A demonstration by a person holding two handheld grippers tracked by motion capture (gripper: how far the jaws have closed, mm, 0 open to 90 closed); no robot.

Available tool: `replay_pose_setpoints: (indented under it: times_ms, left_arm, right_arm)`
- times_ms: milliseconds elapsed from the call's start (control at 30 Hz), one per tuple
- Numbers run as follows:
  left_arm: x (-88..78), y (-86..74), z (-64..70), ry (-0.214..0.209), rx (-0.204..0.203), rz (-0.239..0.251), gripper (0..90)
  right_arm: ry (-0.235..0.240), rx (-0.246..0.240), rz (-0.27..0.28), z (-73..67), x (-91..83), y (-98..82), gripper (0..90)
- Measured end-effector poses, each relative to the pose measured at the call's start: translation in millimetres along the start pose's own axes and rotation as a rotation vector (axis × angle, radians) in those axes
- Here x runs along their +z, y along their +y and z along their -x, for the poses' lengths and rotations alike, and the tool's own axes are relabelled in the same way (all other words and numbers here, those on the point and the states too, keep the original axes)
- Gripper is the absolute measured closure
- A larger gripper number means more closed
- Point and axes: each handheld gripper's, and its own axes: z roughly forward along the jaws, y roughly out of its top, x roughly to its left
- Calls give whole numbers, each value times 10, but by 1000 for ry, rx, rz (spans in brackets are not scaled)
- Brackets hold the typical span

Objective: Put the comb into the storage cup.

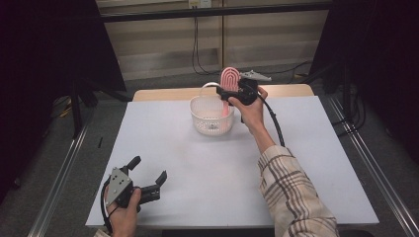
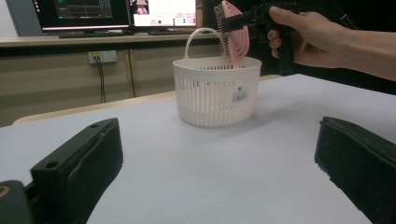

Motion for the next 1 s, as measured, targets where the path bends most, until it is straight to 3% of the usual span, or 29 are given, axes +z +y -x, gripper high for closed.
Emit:
replay_pose_setpoints:
  times_ms: [200,400,1000]
  left_arm:
    - [-3,2,-4,4,6,0,11]
    - [-2,1,0,1,-2,3,11]
    - [-5,4,-8,18,6,4,12]
  right_arm:
    - [3,10,-9,8,-2,-8,9]
    - [-22,-6,-9,4,-19,0,6]
    - [-32,-48,14,-23,-155,71,6]
